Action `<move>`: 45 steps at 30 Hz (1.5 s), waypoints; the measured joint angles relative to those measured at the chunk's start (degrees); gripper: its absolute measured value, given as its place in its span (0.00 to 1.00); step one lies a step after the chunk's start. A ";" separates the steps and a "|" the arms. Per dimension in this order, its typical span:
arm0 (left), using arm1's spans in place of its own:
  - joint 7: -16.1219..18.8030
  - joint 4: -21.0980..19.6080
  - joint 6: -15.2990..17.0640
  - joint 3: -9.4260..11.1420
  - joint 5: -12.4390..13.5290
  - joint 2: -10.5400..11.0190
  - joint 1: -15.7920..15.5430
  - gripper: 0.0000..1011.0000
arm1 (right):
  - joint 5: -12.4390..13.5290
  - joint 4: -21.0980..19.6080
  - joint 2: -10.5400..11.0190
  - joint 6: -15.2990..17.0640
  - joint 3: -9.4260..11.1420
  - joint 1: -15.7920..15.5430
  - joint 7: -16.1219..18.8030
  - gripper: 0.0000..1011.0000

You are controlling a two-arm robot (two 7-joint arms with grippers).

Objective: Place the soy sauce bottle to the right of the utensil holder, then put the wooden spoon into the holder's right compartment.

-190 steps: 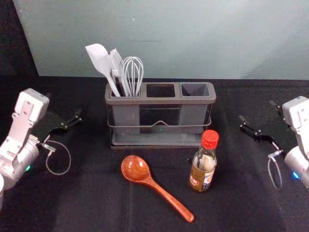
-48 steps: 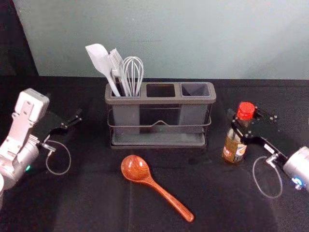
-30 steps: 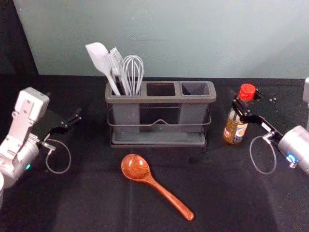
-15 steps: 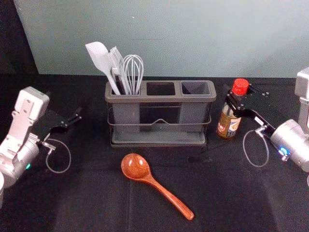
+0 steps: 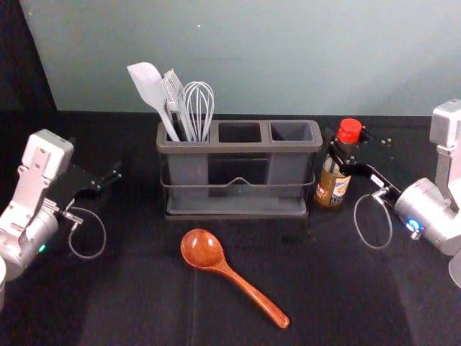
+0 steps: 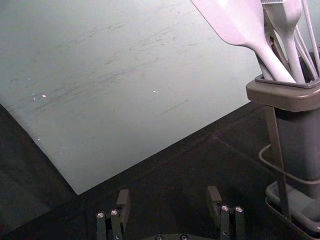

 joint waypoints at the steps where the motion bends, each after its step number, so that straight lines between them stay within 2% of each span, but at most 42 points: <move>1: 0.00 0.00 0.00 0.00 0.00 0.00 0.00 0.99 | 0.00 0.12 -0.04 -0.02 -0.05 0.08 0.06 0.36; 4: 0.00 0.00 0.00 0.00 0.00 0.00 0.00 0.99 | 0.01 0.31 -0.13 -0.05 -0.13 0.19 0.06 0.37; 12: 0.00 0.00 0.00 0.00 0.00 0.00 0.00 0.99 | -0.40 -0.66 0.05 -0.04 0.06 -0.25 -0.84 0.59; 13: 0.00 0.00 0.00 0.00 0.00 0.00 0.00 0.99 | -0.54 -1.43 0.26 0.02 0.26 -0.64 -1.23 0.65; 18: 0.00 0.00 0.00 0.00 0.00 0.00 0.00 0.99 | -0.68 -4.70 1.13 0.14 1.35 -2.25 -2.01 0.78; 19: 0.00 0.00 0.00 0.00 0.00 0.00 0.00 0.99 | -0.61 -5.79 1.41 0.01 1.74 -2.82 -2.05 0.84; 24: 0.00 0.00 0.00 0.00 0.00 0.00 0.00 0.99 | -0.41 -9.31 2.49 0.17 2.66 -4.69 -2.04 0.95; 27: 0.00 0.00 0.00 0.00 0.00 0.00 0.00 0.99 | -0.50 -11.75 3.34 1.68 2.91 -6.16 -2.47 0.99; 33: 0.00 0.00 0.00 0.00 0.00 0.00 0.00 0.99 | -1.03 -18.89 6.02 7.80 3.54 -10.40 -4.28 0.99; 37: 0.00 0.00 0.00 0.00 0.00 0.00 0.00 0.99 | -1.45 -25.39 8.90 12.52 3.98 -14.63 -4.98 0.99; 38: 0.00 0.00 0.00 0.00 0.00 0.00 0.00 0.99 | -1.45 -25.39 8.90 12.52 3.98 -14.63 -4.98 0.99; 41: 0.00 0.00 0.00 0.00 0.00 0.00 0.00 0.99 | -1.37 -29.95 11.67 15.61 4.24 -17.94 -4.25 0.99; 45: 0.00 0.00 0.00 0.00 0.00 0.00 0.00 0.99 | -1.34 -33.29 14.34 17.83 4.10 -20.38 -3.03 0.99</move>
